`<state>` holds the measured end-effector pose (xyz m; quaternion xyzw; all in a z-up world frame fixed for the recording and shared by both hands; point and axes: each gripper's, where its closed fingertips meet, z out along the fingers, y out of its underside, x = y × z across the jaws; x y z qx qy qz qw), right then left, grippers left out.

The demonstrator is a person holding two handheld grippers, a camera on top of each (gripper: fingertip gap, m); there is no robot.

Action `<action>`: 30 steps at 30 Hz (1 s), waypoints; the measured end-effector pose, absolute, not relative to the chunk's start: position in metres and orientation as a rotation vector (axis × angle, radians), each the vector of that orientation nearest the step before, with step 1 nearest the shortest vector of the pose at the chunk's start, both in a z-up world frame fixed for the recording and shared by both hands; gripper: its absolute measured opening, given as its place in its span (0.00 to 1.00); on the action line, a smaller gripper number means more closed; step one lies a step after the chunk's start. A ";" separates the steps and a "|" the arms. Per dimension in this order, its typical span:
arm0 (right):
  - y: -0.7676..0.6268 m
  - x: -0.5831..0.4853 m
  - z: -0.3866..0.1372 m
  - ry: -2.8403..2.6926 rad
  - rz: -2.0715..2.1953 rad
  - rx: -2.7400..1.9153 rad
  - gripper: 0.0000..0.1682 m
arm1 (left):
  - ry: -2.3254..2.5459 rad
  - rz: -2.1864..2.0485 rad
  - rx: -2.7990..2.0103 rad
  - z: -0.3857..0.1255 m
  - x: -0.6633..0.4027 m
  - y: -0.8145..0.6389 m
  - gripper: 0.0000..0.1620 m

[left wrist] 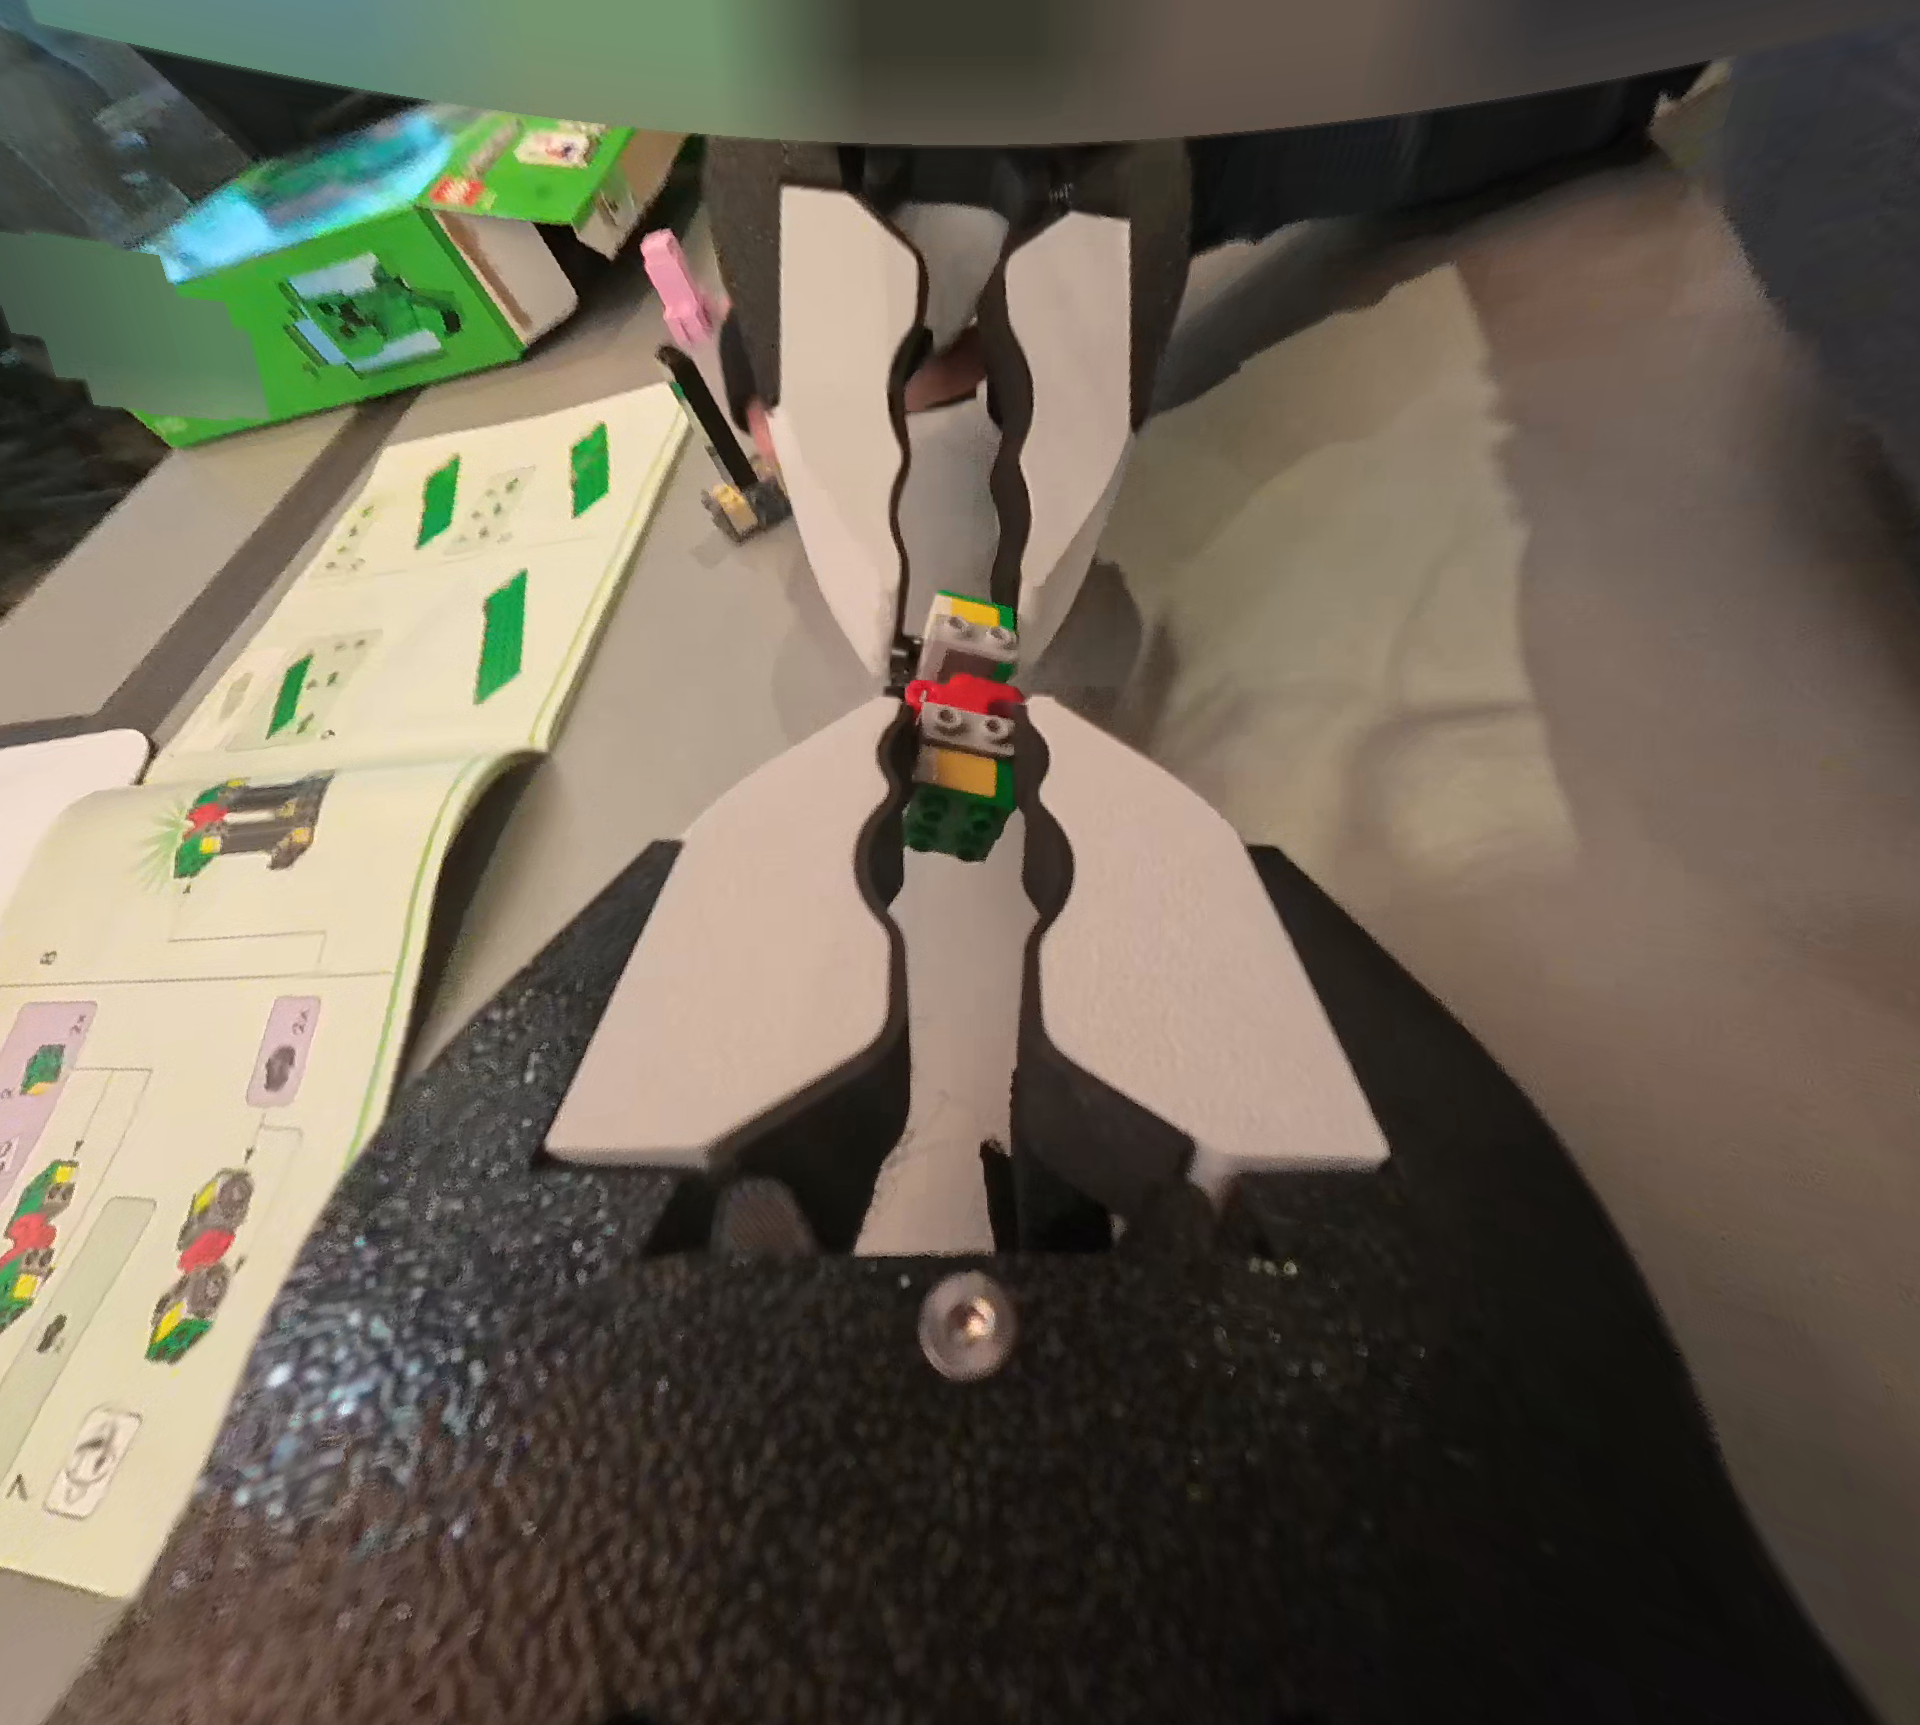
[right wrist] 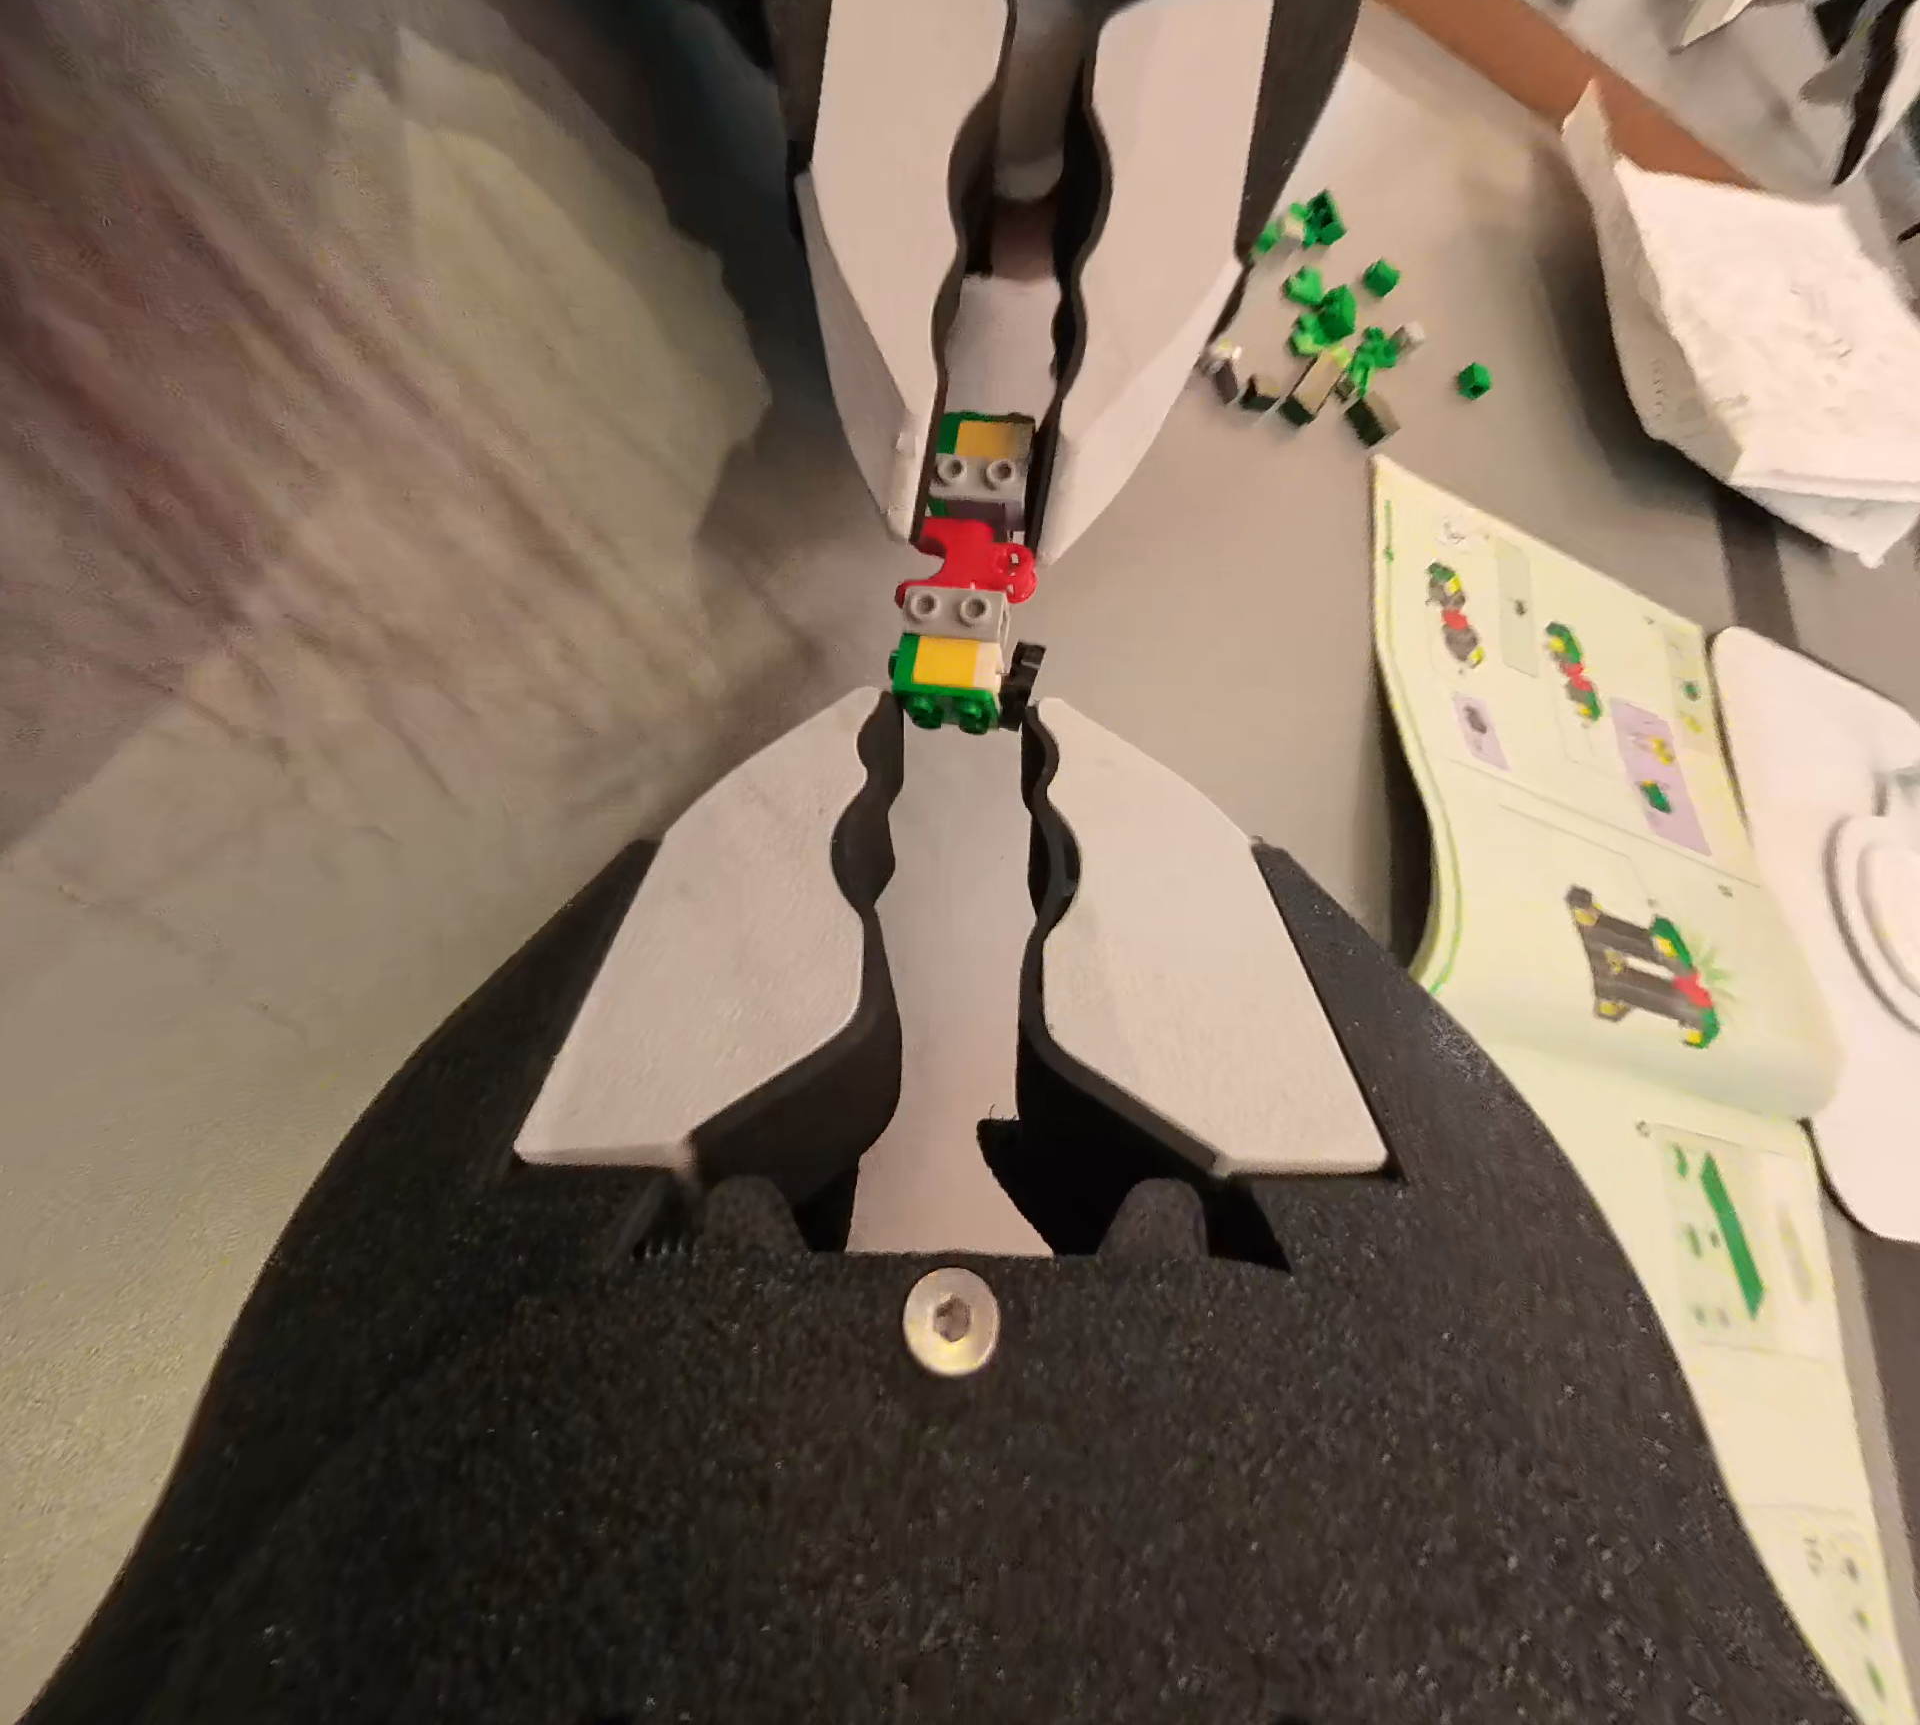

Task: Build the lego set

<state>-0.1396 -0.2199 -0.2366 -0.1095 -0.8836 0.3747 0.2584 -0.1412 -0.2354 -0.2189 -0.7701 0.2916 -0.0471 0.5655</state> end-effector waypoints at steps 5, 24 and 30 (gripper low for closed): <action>-0.220 -0.138 -0.257 -2.492 0.901 -0.307 0.12 | 0.707 -0.139 -1.916 -0.236 -0.140 -0.236 0.11; -0.216 -0.133 -0.269 -2.558 0.753 -0.246 0.11 | 0.923 -0.021 -1.865 -0.246 -0.132 -0.243 0.11; -0.214 -0.133 -0.268 -2.569 0.794 -0.294 0.11 | 1.022 0.017 -1.831 -0.248 -0.128 -0.251 0.11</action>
